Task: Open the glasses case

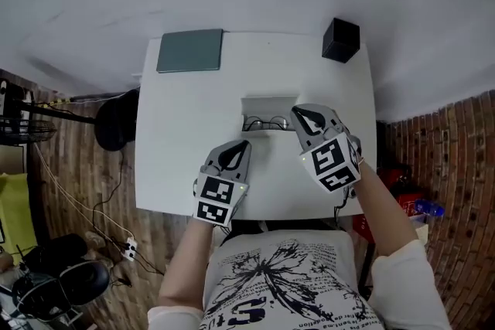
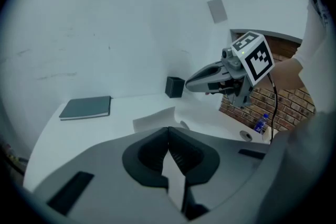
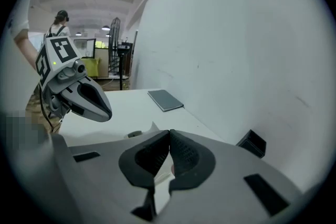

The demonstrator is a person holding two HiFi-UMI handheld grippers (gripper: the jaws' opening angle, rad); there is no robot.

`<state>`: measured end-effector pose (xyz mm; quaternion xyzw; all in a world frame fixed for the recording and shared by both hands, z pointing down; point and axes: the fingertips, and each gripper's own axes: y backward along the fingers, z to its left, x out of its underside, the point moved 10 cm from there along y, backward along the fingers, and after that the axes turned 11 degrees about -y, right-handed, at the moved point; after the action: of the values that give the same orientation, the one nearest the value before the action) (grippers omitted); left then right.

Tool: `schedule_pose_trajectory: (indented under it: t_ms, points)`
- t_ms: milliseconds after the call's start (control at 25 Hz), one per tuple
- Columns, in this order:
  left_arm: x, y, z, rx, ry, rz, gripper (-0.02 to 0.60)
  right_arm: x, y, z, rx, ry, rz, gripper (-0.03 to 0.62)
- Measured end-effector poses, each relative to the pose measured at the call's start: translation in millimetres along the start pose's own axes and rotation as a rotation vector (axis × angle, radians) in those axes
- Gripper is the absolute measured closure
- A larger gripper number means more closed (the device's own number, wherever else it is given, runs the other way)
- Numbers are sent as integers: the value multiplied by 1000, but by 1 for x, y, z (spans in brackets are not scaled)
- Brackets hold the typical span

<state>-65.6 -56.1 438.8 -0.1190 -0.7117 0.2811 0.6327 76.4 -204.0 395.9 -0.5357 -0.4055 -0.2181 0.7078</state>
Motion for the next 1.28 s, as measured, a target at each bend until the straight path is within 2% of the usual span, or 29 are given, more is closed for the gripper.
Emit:
schedule_pose_trajectory:
  t_ms: [480,680,920,1080,1280]
  points:
    - [-83,107,-3,-35,-194,-277,568,-22,96,43,145,-206,-243,579]
    - [-100,139,-2,-78,-182,-467,568,-20,124,55,186,-243,-337,580]
    - [-98,164,1,-109,-150,-510,568,-20,145,64,213,-273,-412,580]
    - [-94,168,3,-103,-194,-471,568,-21,152,65,229,-273,-431,582]
    - [-93,169,2,-107,-187,-467,568,-23,155,66,224,-266,-440,582]
